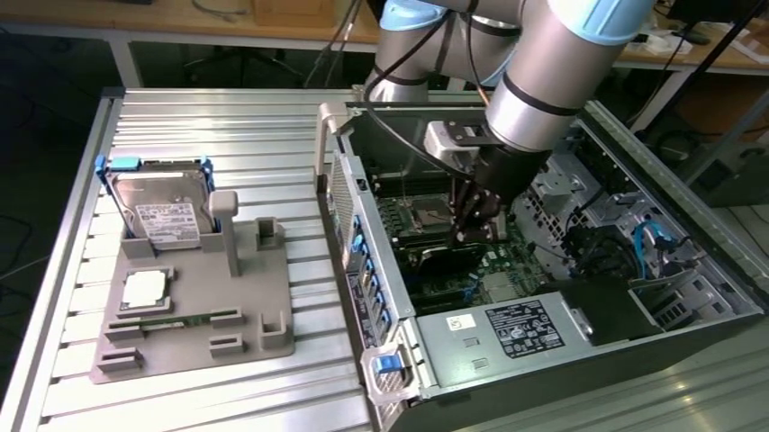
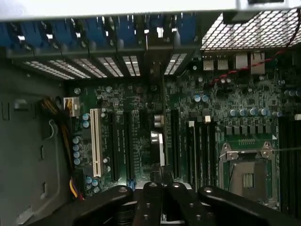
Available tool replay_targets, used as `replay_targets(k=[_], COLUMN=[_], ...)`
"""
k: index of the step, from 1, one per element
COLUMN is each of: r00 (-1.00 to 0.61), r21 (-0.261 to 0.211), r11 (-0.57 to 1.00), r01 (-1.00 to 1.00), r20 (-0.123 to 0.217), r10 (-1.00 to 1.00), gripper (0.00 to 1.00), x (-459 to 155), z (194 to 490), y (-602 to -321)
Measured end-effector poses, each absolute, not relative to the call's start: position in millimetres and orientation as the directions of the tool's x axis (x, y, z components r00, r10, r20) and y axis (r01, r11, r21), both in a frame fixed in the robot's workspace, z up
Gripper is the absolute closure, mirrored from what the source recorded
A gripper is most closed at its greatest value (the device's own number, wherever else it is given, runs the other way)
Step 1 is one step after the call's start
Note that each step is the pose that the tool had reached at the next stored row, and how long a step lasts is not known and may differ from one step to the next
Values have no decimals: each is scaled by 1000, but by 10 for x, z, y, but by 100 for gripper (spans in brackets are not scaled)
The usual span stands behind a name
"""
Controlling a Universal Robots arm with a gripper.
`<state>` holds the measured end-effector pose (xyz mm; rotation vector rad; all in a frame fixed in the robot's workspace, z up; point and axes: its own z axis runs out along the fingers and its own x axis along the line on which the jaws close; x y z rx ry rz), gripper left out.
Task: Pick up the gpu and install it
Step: 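Press down on the gpu until it lock into place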
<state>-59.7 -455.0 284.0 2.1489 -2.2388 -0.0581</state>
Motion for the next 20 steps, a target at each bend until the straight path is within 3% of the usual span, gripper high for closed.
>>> replay_targets(k=[20], r00=[-41], r21=[50], r11=[41], r01=[-998], r20=[0], r10=[-999], gripper=[89], x=[-560], z=[2739], y=[-4549])
